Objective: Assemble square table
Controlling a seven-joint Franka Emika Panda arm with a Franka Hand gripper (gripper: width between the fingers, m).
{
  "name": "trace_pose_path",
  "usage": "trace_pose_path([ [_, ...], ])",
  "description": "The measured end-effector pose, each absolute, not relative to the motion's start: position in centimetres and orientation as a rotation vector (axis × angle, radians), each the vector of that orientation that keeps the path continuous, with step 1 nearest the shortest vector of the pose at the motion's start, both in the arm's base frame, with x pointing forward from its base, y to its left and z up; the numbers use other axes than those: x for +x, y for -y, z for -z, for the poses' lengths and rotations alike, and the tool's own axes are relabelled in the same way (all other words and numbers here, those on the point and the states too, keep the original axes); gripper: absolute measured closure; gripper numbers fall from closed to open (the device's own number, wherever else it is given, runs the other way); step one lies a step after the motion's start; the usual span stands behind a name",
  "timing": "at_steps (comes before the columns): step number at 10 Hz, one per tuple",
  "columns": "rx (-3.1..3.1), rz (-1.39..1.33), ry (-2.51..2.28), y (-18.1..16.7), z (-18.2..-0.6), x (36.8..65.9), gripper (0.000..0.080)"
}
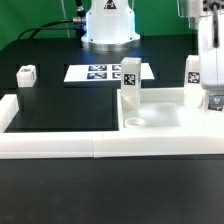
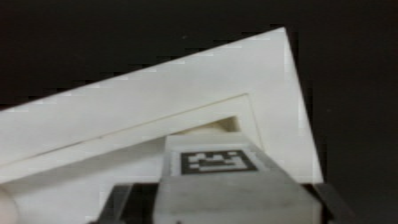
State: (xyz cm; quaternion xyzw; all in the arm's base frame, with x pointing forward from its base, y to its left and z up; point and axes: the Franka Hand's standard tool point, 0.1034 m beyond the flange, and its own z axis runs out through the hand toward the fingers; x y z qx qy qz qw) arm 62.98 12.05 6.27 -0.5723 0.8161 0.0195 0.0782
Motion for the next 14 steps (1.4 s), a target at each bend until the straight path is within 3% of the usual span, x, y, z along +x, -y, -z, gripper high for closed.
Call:
trace_pose_path([
  [2, -1.829, -0.047, -2.362, -11.92, -6.21, 62.93, 0.0506],
  [4, -2.283, 0.022, -1.912, -11.94, -6.19, 63.16, 0.0193],
  [9, -2.634, 0.062, -1.411, -11.86, -6.06, 63.07, 0.015],
  [12, -3.015, 0.12, -0.532, -12.73, -6.36, 63.09, 0.015],
  [13, -2.996, 0.117, -0.614, -12.67, -6.29, 63.09, 0.015],
  [14, -2.99, 0.115, -0.642, -12.66, -6.28, 63.09, 0.0267],
])
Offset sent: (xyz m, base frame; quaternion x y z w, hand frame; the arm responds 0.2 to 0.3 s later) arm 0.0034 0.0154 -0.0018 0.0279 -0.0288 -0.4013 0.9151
